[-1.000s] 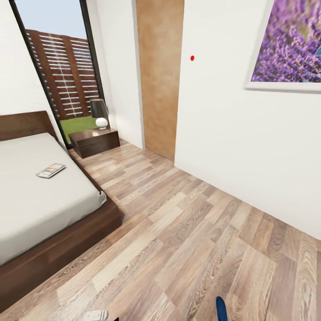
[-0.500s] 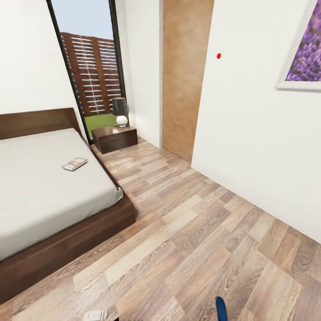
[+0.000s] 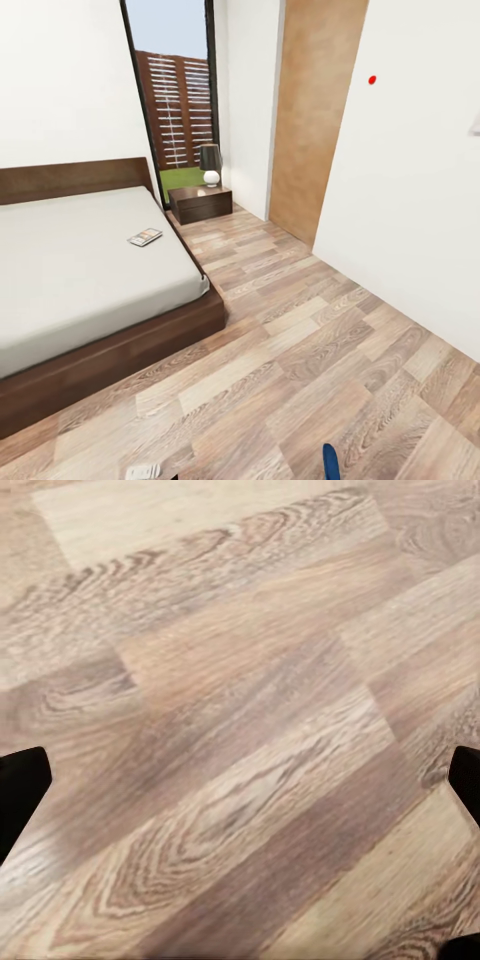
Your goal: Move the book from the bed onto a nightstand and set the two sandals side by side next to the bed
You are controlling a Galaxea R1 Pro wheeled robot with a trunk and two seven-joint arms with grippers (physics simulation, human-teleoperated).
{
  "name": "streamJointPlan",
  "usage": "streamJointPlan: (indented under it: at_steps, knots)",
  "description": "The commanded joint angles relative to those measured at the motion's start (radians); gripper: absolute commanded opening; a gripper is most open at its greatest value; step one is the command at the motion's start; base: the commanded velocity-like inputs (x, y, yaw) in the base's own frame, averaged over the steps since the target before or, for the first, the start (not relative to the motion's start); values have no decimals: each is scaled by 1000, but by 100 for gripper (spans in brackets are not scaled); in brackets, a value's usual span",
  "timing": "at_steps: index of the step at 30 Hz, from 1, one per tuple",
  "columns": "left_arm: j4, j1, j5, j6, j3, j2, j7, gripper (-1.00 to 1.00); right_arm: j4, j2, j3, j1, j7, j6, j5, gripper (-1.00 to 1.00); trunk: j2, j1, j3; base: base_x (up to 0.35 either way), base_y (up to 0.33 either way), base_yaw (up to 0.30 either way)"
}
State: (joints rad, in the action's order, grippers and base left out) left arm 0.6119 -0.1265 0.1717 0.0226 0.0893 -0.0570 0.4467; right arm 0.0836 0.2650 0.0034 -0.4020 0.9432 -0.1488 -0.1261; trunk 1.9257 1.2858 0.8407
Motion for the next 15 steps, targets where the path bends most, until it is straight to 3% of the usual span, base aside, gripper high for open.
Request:
streamJointPlan:
  at_steps: [1, 9, 15]
  knots:
    - [-1, -1, 4, 0, 2, 0, 6, 100, 1, 0, 1, 0, 3, -11, -9, -100, 0, 0, 1, 0, 0, 276]
    - [-1, -1, 4, 0, 2, 0, 6, 100, 1, 0, 1, 0, 4, -10, -9, -100, 0, 0, 4, 142, -36, 276]
    - [-1, -1, 3, 0, 2, 0, 6, 100, 1, 0, 1, 0, 3, -11, -9, -100, 0, 0, 6, 33, -11, 276]
